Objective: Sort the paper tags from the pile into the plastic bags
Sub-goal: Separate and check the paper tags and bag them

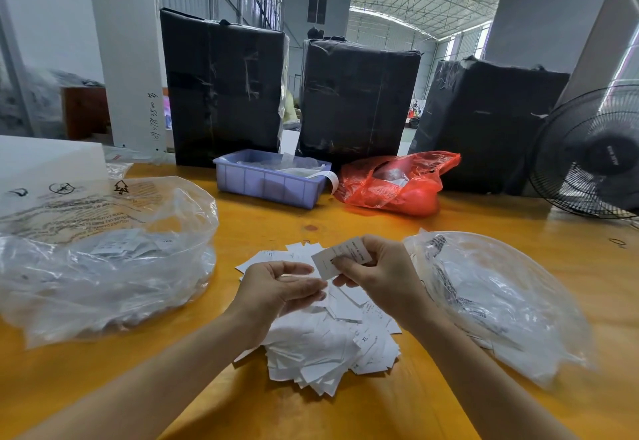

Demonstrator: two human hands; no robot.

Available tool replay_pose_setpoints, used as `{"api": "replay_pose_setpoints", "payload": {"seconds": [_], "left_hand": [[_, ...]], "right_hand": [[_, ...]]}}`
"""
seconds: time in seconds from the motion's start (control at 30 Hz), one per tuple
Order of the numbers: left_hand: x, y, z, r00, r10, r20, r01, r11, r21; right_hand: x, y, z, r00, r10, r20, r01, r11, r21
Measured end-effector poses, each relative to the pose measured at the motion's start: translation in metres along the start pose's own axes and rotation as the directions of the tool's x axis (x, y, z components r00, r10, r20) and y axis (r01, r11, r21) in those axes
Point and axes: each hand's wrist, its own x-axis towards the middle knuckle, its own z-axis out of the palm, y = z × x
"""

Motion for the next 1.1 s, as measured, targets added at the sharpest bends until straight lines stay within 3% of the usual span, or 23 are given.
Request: {"api": "replay_pose_setpoints", "payload": {"seconds": [0.43,1.1], "left_hand": [[-0.0014,0.0010,0.0009,0.998,0.022,0.050,-0.026,0.997,0.077],[-0.0003,-0.0001,0.0002,0.998,-0.028,0.061,0.028,1.000,0.000]], "right_hand": [[-0.0024,-0.0031,0.0025,0.999,-0.040,-0.033,0.039,0.999,-0.022],[-0.0043,-0.0050,0.0028,0.997,-0.057,-0.052,0.056,0.998,-0.005]]}}
